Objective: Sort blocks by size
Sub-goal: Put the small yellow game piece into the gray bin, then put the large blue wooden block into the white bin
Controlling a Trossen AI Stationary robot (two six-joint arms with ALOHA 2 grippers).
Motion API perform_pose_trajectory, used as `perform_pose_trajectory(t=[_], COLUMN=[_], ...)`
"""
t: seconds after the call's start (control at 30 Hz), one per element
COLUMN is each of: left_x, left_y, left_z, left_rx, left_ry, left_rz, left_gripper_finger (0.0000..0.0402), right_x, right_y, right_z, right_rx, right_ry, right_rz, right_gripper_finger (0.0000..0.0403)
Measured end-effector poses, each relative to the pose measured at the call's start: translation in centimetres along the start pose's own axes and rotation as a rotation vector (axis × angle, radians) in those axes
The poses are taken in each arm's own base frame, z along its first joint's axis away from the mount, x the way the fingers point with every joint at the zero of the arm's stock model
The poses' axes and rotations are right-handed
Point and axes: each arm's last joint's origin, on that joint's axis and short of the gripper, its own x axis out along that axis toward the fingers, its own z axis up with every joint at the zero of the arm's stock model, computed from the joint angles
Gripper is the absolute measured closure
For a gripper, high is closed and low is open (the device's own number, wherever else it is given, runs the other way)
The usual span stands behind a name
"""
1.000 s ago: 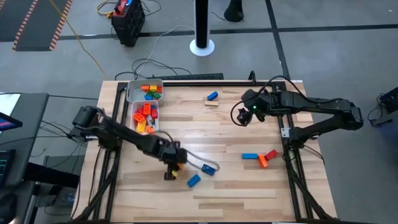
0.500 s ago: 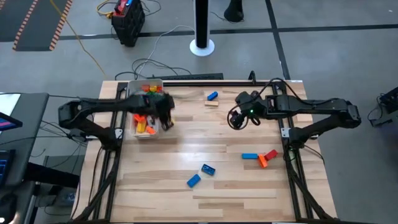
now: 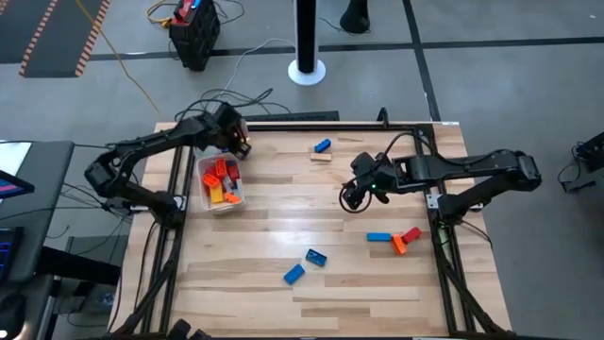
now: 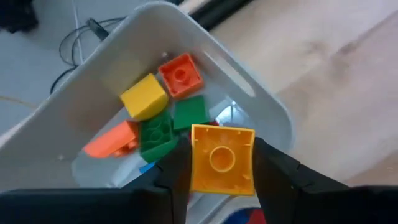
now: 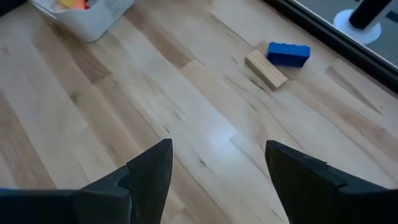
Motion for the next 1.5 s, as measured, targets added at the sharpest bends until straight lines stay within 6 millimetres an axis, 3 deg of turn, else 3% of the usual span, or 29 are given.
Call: perform_pose_trajectory(t=[0.27,0.6,0.77,0.9,1.13,1.37,1.5], left_x=[0.2,0.2,-0.4,-1.8,-5.6,-9.5,-10.7], left_y=[0.9,1.0,0.3,-2.2,-8.5,-14.4,-16.6], left_z=[-0.2,-0.3,-0.2,-0.4,-1.9,-5.7,-7.5], left_rx=[-0.107,-0.151,-0.148,-0.001,0.162,0.291,0.363], left_ry=[0.030,0.056,0.037,-0.002,-0.092,-0.062,-0.082], left_rz=[0.014,-0.048,-0.144,-0.223,-0.400,-0.635,-0.649], left_gripper_finger=[0.0257,0.0148,0.0132,0.0140,0.0147,0.0147,0.0147], right_x=[0.3,0.5,0.9,1.5,1.9,0.8,1.9], right_y=[-0.2,-0.6,-1.1,-1.8,-3.2,-3.2,-3.3], right_z=[0.3,0.7,1.1,1.4,1.6,-3.2,-7.3], right_rx=[0.032,-0.003,-0.034,-0.079,-0.196,-0.389,-0.399], right_ry=[-0.010,-0.023,0.041,0.087,0.160,0.586,0.793], right_rz=[-0.009,-0.015,0.062,0.111,0.153,0.251,0.285], right_gripper_finger=[0.0119,0.0119,0.0119,0.0119,0.0122,0.0122,0.0122])
